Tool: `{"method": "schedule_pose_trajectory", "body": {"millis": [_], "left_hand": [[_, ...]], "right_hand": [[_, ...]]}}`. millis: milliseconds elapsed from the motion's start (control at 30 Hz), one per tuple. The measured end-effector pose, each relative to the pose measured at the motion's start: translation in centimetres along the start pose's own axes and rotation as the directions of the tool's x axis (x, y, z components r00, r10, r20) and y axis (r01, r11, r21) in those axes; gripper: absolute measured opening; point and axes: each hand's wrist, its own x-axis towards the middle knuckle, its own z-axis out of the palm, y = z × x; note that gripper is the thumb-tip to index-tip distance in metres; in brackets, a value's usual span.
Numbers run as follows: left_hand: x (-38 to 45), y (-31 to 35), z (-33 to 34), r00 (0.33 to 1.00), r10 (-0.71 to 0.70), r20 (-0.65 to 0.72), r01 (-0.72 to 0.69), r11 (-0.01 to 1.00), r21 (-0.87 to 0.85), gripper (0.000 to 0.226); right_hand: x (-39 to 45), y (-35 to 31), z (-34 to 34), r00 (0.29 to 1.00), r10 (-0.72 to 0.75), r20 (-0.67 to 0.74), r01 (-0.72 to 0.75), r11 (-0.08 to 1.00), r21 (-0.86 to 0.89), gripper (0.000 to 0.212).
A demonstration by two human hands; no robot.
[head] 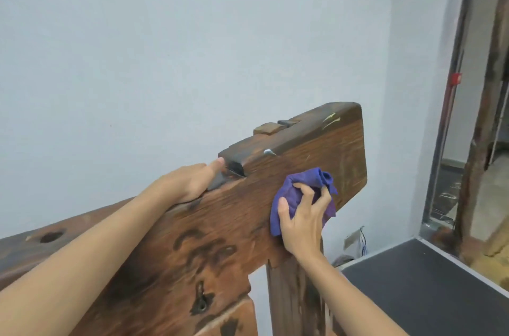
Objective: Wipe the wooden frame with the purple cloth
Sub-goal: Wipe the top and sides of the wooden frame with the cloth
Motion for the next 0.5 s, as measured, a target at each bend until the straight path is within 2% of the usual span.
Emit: {"method": "schedule_pose_trajectory", "body": {"millis": [100, 200, 267, 500], "left_hand": [[2.8, 0.2, 0.6, 1.000, -0.017, 0.005, 0.017, 0.998, -0.057, 0.061], [3.5, -0.4, 0.7, 0.999, 0.038, -0.018, -0.039, 0.997, -0.063, 0.047], [3.2, -0.8, 0.8, 0.998, 0.065, -0.017, -0.065, 0.998, -0.011, 0.044], [3.1, -0.7, 0.9, 0.999, -0.036, -0.017, 0.036, 0.999, 0.019, 0.044]], "right_hand": [[5.4, 3.8, -0.8, 0.997, 0.075, 0.022, -0.076, 0.995, 0.067, 0.055], [10.6, 6.1, -1.6, 0.982, 0.190, 0.005, -0.189, 0.969, 0.160, 0.068], [13.6, 6.6, -2.1, 0.982, 0.185, -0.033, -0.177, 0.971, 0.159, 0.065], [22.6, 6.6, -4.9, 0.990, 0.137, -0.043, -0.126, 0.974, 0.188, 0.051]]}}
